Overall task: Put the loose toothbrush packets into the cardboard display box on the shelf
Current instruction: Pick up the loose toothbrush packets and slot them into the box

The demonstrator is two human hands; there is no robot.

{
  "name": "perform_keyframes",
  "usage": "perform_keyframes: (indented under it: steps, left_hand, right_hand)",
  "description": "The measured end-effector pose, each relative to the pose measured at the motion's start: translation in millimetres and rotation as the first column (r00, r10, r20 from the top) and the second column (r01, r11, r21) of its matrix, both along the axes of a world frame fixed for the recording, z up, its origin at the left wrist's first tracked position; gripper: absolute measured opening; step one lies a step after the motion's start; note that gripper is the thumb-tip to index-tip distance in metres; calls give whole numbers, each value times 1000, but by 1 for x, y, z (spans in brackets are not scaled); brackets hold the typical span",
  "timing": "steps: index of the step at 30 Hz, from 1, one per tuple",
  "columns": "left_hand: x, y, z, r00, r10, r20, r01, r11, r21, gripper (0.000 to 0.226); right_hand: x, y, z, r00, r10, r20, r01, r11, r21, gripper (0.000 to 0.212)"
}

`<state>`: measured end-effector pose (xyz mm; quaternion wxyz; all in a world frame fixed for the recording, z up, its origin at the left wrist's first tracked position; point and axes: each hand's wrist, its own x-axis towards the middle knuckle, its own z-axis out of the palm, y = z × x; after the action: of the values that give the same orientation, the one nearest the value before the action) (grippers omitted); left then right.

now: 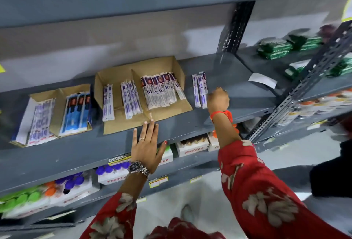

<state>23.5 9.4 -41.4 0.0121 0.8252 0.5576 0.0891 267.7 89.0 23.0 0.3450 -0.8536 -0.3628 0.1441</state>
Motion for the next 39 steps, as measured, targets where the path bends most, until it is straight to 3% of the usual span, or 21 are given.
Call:
perform_keyframes:
  steps: [3,14,21,24,29,31,33,36,39]
  left_hand:
    - [2,0,1,1000,18,2,-18,1000,-4,79]
    - [2,0,0,1000,27,-11,-27,1000,-13,80]
    - [-1,1,0,1000,26,6,-26,999,-28,77]
    - [-2,0,0,997,-1,77,2,1000,-8,72]
    - [-6,-3,16,917,-3,399,-10,999,31,60]
    - [-5,-3,27,827,11,563,-45,998,48,56]
    - [0,0,42,664,11,748,-49,998,29,51]
    - [6,9,71,269,115,956,-39,993,-108,43]
    - [3,23,103,-194,428,883,158,902,-402,40]
  right_hand:
    - [1,7,1,999,51,-2,-51,998,-49,29]
    - [-5,12,-1,992,58,108,-47,994,-103,15]
    - [-6,12,5,1000,24,-4,-24,993,-111,18]
    - [-6,7,8,998,-16,-53,15,1000,-15,19]
    - [-19,-17,16,978,2,-209,33,986,161,16]
    - [-33,-32,20,960,75,-271,-11,973,232,16]
    - [-53,-48,22,937,198,-288,-114,952,282,19]
    - [-84,-61,18,898,363,-250,-278,906,318,20]
    - [-112,-71,18,859,464,-217,-388,866,317,20]
